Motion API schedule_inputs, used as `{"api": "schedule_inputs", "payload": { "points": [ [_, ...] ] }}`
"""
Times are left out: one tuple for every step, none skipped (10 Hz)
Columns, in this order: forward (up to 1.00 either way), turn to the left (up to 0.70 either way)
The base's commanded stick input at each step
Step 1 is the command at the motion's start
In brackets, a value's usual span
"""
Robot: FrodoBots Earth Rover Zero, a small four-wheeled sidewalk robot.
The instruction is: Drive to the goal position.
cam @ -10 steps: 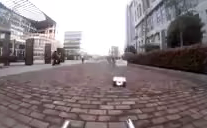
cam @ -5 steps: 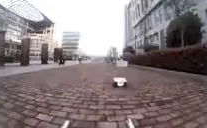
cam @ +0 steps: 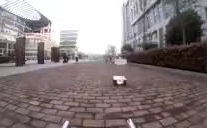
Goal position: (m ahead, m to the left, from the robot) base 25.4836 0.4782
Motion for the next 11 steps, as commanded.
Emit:
{"api": "schedule_inputs", "payload": {
  "points": [
    [0.70,0.00],
    [0.70,0.00],
    [0.70,0.00],
    [0.70,0.00],
    [0.70,0.00],
    [0.70,0.00],
    [0.70,0.00],
    [0.70,0.00],
    [0.70,0.00],
    [0.70,0.00],
    [0.70,0.00]
  ]
}}
